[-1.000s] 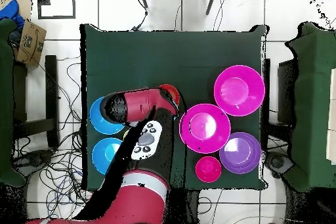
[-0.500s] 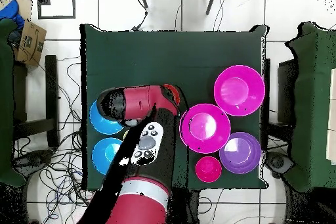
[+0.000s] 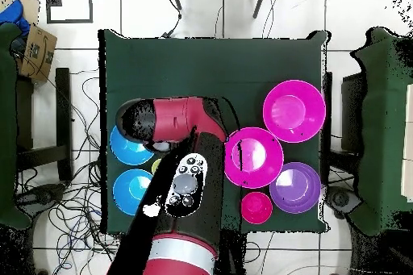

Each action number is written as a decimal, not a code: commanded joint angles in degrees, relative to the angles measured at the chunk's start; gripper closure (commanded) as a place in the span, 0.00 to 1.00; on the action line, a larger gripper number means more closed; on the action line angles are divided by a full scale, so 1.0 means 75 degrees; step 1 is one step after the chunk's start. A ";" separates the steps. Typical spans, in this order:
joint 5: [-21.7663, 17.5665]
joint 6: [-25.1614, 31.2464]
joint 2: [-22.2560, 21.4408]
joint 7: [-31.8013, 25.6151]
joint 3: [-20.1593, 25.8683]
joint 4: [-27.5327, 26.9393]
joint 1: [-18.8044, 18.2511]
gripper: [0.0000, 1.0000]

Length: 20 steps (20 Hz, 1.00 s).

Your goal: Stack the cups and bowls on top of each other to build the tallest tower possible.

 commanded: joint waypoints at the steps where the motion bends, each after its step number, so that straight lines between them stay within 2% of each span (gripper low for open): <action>1: 0.0212 -0.0147 0.0264 0.0775 0.0733 -0.0434 -0.0094 1.00; 10: 0.0412 -0.0421 0.0419 0.1041 0.0786 -0.0446 0.0050 1.00; 20: 0.0367 -0.0926 0.0537 0.1218 0.0585 -0.0190 0.0180 1.00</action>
